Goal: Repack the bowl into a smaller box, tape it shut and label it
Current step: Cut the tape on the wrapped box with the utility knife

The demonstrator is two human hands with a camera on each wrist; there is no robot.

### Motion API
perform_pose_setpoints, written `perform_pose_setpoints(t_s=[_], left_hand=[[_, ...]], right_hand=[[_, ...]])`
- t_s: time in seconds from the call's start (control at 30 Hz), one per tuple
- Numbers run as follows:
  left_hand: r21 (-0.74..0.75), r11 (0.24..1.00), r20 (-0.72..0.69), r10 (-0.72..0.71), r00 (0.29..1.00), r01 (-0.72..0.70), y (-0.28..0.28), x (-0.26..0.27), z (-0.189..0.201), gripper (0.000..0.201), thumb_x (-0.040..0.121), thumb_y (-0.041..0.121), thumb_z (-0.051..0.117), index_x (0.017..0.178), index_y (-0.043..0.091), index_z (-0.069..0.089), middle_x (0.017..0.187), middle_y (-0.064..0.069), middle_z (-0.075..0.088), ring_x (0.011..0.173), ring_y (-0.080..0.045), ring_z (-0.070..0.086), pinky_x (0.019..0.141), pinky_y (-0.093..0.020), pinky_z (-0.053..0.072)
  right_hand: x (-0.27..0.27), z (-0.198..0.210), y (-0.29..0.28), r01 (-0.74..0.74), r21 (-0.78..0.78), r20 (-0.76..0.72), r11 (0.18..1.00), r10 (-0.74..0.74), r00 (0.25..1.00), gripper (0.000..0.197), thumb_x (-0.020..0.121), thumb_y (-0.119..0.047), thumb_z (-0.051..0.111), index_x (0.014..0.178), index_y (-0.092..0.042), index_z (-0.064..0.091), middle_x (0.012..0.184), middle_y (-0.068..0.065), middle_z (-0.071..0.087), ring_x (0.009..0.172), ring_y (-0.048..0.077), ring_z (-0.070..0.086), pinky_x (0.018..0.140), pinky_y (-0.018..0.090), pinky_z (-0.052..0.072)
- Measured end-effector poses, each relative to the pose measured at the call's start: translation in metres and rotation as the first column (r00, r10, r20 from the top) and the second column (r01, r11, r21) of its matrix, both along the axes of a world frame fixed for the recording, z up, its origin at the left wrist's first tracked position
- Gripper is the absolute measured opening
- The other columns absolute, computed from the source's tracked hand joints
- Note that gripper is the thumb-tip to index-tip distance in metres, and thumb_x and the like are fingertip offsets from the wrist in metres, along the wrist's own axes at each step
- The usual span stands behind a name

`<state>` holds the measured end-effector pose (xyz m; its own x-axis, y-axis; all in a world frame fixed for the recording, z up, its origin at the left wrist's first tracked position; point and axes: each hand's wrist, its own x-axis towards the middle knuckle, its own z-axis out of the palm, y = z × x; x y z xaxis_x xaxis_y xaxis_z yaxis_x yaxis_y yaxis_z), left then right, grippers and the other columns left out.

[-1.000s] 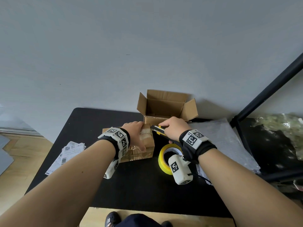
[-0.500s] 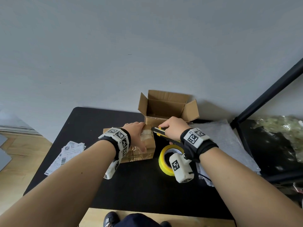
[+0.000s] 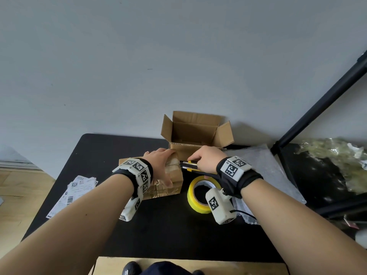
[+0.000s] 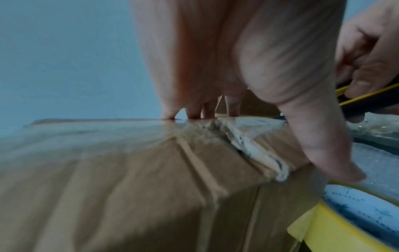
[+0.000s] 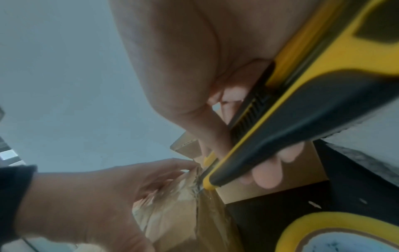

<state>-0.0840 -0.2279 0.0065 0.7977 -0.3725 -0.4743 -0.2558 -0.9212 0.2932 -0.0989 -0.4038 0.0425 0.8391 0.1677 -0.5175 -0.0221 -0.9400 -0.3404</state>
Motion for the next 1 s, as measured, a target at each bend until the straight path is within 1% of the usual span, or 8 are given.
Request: perform_pose_setpoints(t_s=[0.13,0.23,0.3,0.4,0.5,0.57,0.8,1.0], left_hand=[[-0.118,0.991,0.038,0.075,0.996,-0.07,0.0,0.0,0.001,0.097,0.058,0.043,0.085,0.138,0.031,0.033,0.139,0.005,0.037,0.123,-0.021,0.043,0.108,-0.042,0.033],[-0.144,0.986,0.061,0.098,0.993,-0.089,0.002,0.001,0.003,0.056,0.058,0.042,0.085,0.103,0.03,0.055,0.121,0.006,0.045,0.105,-0.016,0.048,0.093,-0.036,0.045],[-0.097,0.993,0.048,0.065,0.997,-0.06,0.002,0.001,0.005,0.043,0.059,0.043,0.084,0.092,0.03,0.06,0.117,0.008,0.046,0.102,-0.013,0.048,0.09,-0.037,0.048],[-0.06,0.998,0.052,0.041,0.998,-0.038,0.0,0.001,0.007,0.037,0.061,0.041,0.083,0.092,0.029,0.066,0.12,0.009,0.046,0.102,-0.013,0.051,0.09,-0.034,0.049],[-0.032,0.999,0.048,0.03,0.998,-0.028,-0.002,0.002,0.007,0.034,0.063,0.035,0.084,0.092,0.025,0.07,0.12,0.007,0.047,0.104,-0.015,0.053,0.089,-0.032,0.049],[-0.011,0.999,0.052,0.038,0.998,-0.037,-0.003,0.001,0.005,0.033,0.063,0.033,0.085,0.09,0.023,0.07,0.118,0.006,0.052,0.103,-0.016,0.055,0.088,-0.032,0.05],[0.004,0.998,0.014,0.067,0.998,-0.067,-0.007,0.001,0.003,0.026,0.068,0.033,0.082,0.09,0.022,0.072,0.108,0.004,0.066,0.101,-0.017,0.06,0.092,-0.034,0.05],[-0.085,0.984,0.02,0.159,0.987,-0.156,0.001,0.0,-0.006,0.024,0.084,0.036,0.067,0.099,0.017,0.071,0.115,0.001,0.065,0.103,-0.016,0.06,0.091,-0.029,0.047]], right_hand=[[-0.001,-0.001,-0.003,0.032,0.023,0.01,0.999,-0.032,0.999,0.047,0.087,-0.006,0.044,0.121,-0.032,0.065,0.13,-0.005,0.06,0.106,0.022,0.062,0.089,0.034,0.054],[-0.002,0.0,-0.004,0.043,0.036,-0.003,0.998,-0.043,0.999,0.049,0.088,-0.004,0.044,0.123,-0.031,0.064,0.133,-0.002,0.058,0.106,0.024,0.063,0.089,0.034,0.054],[-0.003,0.0,-0.003,0.052,0.049,-0.006,0.997,-0.052,0.999,0.049,0.088,-0.003,0.044,0.124,-0.03,0.063,0.135,-0.002,0.056,0.108,0.024,0.062,0.09,0.033,0.054],[-0.004,-0.001,-0.002,0.071,0.059,-0.008,0.996,-0.071,0.997,0.049,0.086,-0.003,0.045,0.12,-0.031,0.066,0.132,-0.002,0.059,0.104,0.022,0.064,0.088,0.033,0.055],[-0.007,0.001,-0.001,0.074,0.078,-0.029,0.994,-0.072,0.997,0.049,0.087,-0.001,0.044,0.119,-0.031,0.067,0.129,-0.001,0.06,0.086,0.022,0.067,0.077,0.035,0.059],[-0.009,0.002,0.0,0.053,0.071,-0.038,0.996,-0.05,0.998,0.049,0.088,0.0,0.044,0.123,-0.028,0.065,0.134,0.001,0.057,0.083,0.021,0.064,0.078,0.035,0.059],[-0.013,0.008,-0.002,0.015,0.038,-0.052,0.999,-0.013,0.999,0.048,0.089,0.0,0.047,0.126,-0.025,0.063,0.131,0.003,0.059,0.108,0.023,0.06,0.089,0.032,0.051],[-0.018,0.002,-0.002,0.04,0.06,-0.075,0.997,-0.036,0.997,0.051,0.086,0.002,0.05,0.126,-0.028,0.061,0.116,0.004,0.065,0.081,0.022,0.069,0.068,0.031,0.059]])
